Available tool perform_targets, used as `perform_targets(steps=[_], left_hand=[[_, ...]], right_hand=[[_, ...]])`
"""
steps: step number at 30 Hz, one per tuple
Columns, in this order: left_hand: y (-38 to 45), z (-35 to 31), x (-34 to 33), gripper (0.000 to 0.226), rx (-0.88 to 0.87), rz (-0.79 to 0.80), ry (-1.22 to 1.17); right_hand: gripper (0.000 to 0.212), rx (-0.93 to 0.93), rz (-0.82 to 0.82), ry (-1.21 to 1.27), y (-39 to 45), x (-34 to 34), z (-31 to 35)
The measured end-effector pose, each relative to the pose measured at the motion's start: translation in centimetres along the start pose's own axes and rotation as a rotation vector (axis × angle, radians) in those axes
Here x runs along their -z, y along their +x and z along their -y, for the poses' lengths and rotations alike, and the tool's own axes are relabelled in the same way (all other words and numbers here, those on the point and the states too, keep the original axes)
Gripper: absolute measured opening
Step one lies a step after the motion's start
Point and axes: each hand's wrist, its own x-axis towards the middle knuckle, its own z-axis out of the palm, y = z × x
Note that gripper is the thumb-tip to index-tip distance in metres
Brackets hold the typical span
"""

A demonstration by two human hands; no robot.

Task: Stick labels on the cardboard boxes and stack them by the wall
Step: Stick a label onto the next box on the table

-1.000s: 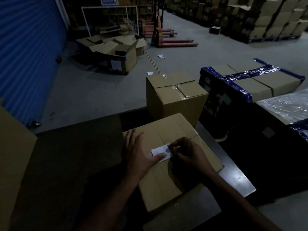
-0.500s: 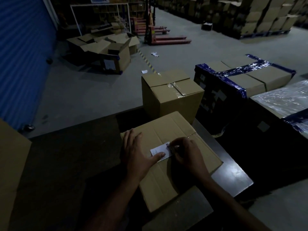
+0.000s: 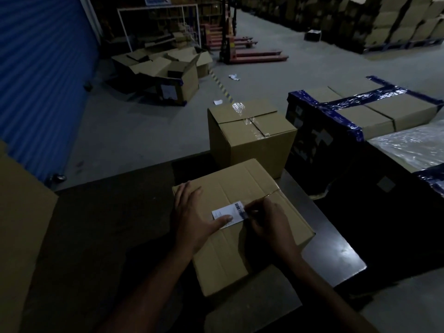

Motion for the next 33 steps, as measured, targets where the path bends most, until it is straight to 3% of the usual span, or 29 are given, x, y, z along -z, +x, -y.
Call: perform_targets(steps=[5, 10, 33], left_hand=[[-0.05, 0.08, 0.09, 0.111, 0.009, 0.007, -0.027], [-0.18, -0.24, 0.37, 0.107, 0.026, 0.022, -0.027], [-0.25, -0.48, 0.58, 0.106, 0.04, 0.022, -0.046]], right_hand=[[0.015, -0.038, 0.045, 0.097, -0.13, 0.26, -0.37], [0.018, -0.008, 0.014, 0.013, -0.38, 0.1, -0.06], [0.014, -0.023, 0.021, 0.074, -0.27, 0.49, -0.14]])
